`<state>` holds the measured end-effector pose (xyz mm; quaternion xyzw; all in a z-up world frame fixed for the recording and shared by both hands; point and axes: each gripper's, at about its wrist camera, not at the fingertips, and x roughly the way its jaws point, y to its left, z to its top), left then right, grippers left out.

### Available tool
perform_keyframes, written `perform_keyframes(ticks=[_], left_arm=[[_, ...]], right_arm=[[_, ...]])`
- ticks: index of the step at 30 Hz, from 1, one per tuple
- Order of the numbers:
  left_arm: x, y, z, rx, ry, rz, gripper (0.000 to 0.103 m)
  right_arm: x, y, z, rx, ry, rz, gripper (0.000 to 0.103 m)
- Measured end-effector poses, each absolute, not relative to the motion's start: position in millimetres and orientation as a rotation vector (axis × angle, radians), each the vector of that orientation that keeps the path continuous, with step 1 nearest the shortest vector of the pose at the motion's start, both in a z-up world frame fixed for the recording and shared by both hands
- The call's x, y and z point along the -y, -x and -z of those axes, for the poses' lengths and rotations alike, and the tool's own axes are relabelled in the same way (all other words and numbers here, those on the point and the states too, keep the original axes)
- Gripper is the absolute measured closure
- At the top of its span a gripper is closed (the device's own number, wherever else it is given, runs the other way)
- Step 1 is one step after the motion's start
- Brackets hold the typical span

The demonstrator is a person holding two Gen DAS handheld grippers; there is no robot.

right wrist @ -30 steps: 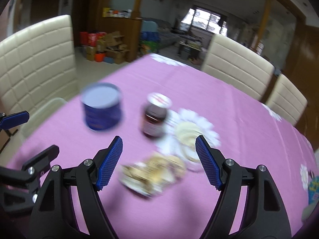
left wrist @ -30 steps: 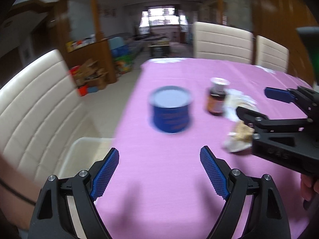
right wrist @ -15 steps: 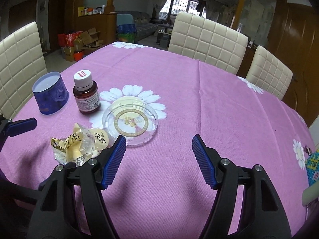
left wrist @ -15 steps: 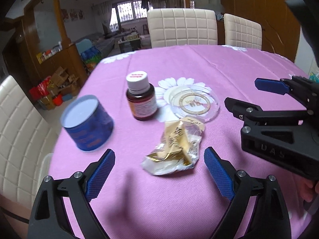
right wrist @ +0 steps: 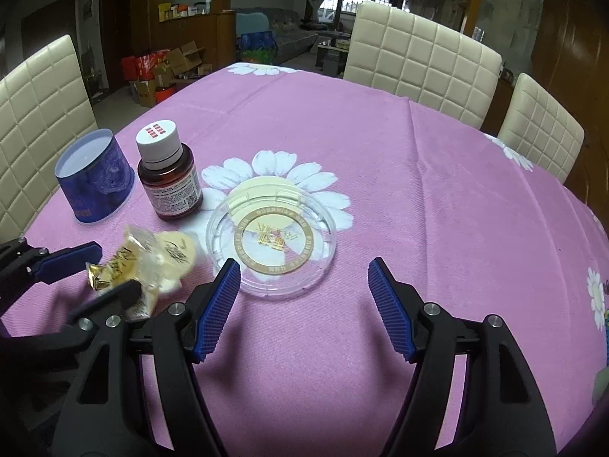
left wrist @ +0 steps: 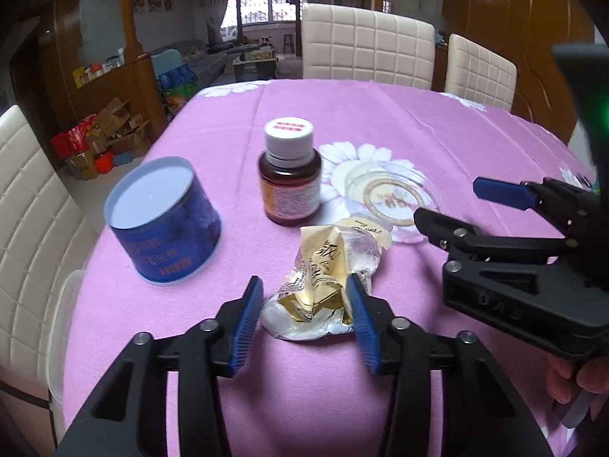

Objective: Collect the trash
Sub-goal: 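Grasp the gold snack wrapper with the left tool while the right tool grasps the clear dish, then lift and carry the gold wrapper and clear dish over the bin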

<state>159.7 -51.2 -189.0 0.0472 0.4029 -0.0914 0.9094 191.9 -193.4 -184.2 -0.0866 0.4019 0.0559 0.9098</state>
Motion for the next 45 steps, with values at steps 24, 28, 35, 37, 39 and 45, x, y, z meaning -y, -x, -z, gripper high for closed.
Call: perform_keyframes(ticks=[24, 28, 35, 37, 39, 45], left_arm=[[35, -162, 183, -0.784, -0.114, 0.086, 0.079], [35, -163, 183, -0.784, -0.113, 0.086, 0.079], [35, -161, 181, -0.785, -0.106, 0.091, 0.080], [34, -158, 178, -0.779, -0.105, 0.093, 0.080], [33, -155, 174, -0.769, -0.108, 0.094, 0.080], [34, -141, 160, -0.733, -0.109, 0.102, 0.080]], right_arm=[[170, -233, 202, -0.900, 0.139, -0.161, 0.014], [170, -229, 202, -0.889, 0.145, -0.166, 0.016], [171, -209, 191, -0.860, 0.152, -0.166, 0.016], [171, -203, 187, -0.851, 0.157, -0.168, 0.016], [170, -192, 181, -0.837, 0.169, -0.171, 0.016], [169, -170, 162, -0.792, 0.185, -0.165, 0.016]])
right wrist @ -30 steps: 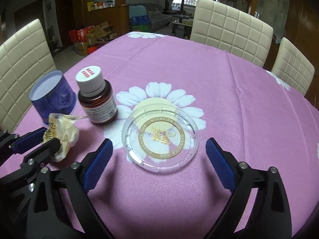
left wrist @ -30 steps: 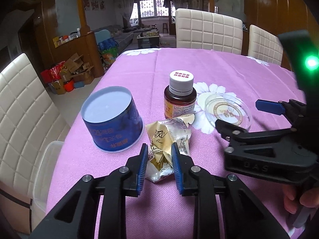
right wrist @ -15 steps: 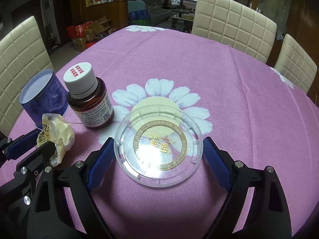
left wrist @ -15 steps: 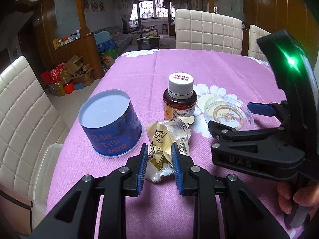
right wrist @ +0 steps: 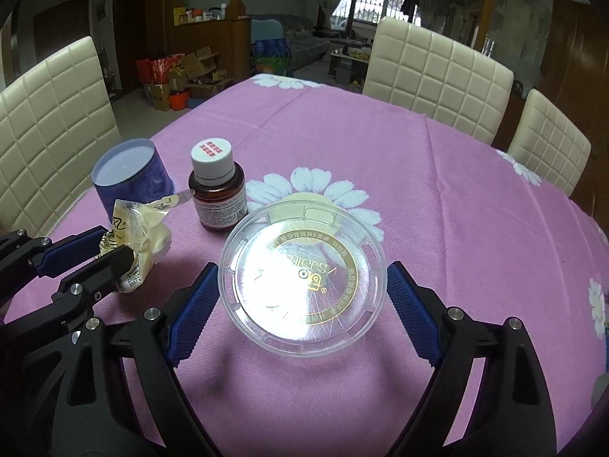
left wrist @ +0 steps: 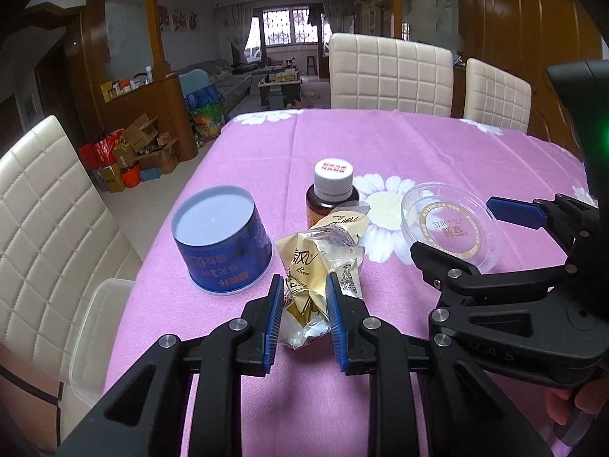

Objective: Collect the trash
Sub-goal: 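Lift and carry the gold wrapper and clear dish over the bin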

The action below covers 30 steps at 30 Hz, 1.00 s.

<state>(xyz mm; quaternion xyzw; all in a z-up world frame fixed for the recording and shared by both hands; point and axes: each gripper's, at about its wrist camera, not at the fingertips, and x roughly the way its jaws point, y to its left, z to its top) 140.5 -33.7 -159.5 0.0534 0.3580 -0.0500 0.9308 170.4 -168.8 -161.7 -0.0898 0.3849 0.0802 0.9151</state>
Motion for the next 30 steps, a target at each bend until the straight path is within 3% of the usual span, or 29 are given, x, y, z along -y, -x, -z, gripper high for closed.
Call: perform_keyframes(ticks=[30], left_arm=[[-35, -65, 101, -0.561, -0.069, -0.001, 0.080]], right_arm=[[100, -99, 88, -0.600, 0.300, -0.218, 0.016]])
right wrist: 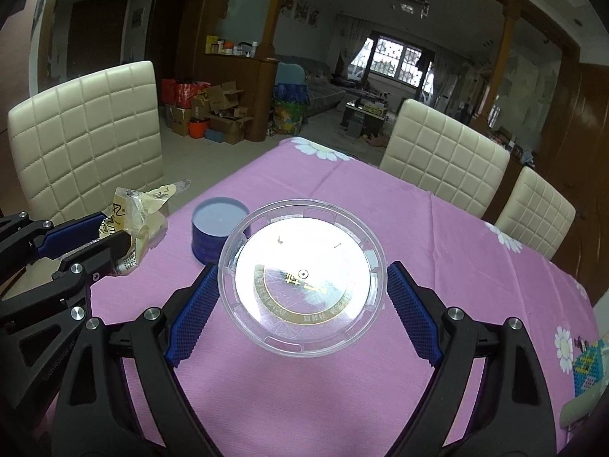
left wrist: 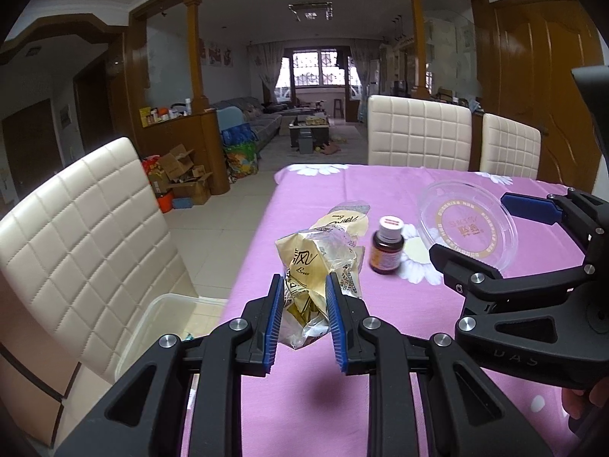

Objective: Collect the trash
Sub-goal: 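Lift and carry the gold wrapper and clear dish over the bin, then open the left tool to drop the gold wrapper into the bin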

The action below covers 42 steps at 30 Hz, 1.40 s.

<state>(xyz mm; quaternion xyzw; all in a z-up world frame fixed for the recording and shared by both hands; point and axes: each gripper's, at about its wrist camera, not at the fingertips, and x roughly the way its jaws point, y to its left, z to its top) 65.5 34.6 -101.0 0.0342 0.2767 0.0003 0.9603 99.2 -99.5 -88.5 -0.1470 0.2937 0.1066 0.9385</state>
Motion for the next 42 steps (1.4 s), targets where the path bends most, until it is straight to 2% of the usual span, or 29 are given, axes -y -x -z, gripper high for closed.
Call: perform_keyframes(ticks=[22, 37, 39, 41, 42], left_arm=[[-158, -53, 106, -0.537, 0.010, -0.250, 0.080], [-218, -74, 131, -0.604, 0.080, -0.350, 0.080], [-220, -79, 133, -0.617, 0.086, -0.343, 0.077], [-222, -85, 137, -0.636, 0.082, -0.346, 0.055], [-223, -87, 138, -0.635, 0.076, -0.362, 0.030]], right_arm=[[-25, -102, 94, -0.576, 0.401, -0.408, 0.016], [-90, -128, 107, -0.590, 0.430, -0.502, 0.016], [-92, -131, 109, -0.591, 0.436, -0.506, 0.016], [-95, -136, 112, -0.596, 0.446, -0.502, 0.016], [-95, -139, 114, -0.600, 0.445, -0.500, 0.016]])
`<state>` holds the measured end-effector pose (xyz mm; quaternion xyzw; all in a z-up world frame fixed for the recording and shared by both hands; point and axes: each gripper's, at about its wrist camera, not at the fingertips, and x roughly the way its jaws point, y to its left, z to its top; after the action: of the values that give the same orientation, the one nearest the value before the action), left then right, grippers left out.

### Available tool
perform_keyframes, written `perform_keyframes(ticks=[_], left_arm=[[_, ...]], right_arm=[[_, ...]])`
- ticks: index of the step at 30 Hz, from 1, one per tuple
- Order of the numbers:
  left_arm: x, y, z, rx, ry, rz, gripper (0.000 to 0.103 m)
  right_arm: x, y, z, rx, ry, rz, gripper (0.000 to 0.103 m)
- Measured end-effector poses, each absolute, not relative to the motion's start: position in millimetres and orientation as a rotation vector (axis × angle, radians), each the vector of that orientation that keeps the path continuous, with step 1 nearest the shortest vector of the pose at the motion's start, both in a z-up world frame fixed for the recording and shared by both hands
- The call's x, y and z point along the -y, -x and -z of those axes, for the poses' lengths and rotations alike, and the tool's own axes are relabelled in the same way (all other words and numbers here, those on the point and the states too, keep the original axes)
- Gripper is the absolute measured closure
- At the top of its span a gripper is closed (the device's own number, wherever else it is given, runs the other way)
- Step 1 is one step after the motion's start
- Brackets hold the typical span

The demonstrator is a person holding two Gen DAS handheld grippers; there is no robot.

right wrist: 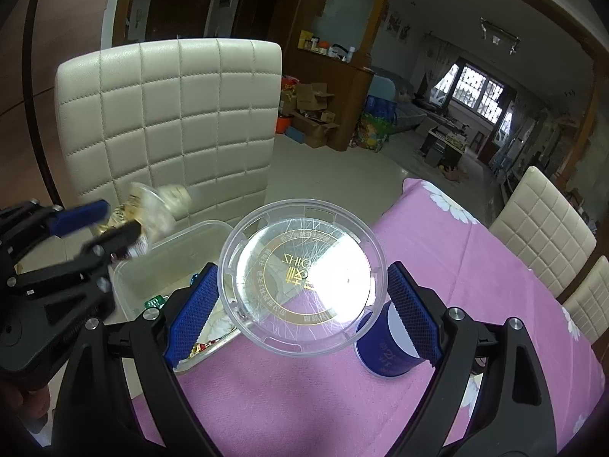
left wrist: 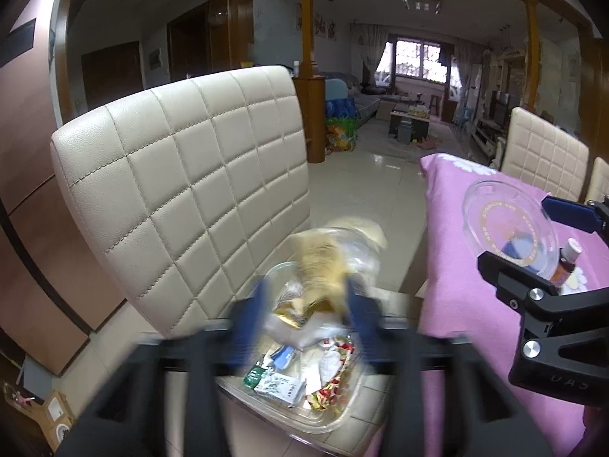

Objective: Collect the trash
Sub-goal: 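Open the left tool to drop the gold wrapper into the bin, then lower the clear dish into the bin and open the right tool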

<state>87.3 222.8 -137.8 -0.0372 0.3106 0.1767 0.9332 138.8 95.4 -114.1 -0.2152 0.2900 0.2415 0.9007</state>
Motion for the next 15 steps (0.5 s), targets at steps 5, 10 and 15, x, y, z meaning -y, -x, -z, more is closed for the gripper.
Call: perform_keyframes(ticks=[5, 10, 15], left_arm=[[-234, -86, 143, -0.620, 0.089, -0.435, 0.015], [-250, -82, 148, -0.638, 0.108, -0.474, 0.015], [-264, -75, 151, -0.650, 0.123, -0.505, 0.015]], right_arm=[[-98, -149, 123, -0.624, 0.443, -0.492, 0.016], [-109, -152, 128, -0.638, 0.444, -0.513, 0.016], [-128, -150, 130, -0.639, 0.454, -0.554, 0.016]])
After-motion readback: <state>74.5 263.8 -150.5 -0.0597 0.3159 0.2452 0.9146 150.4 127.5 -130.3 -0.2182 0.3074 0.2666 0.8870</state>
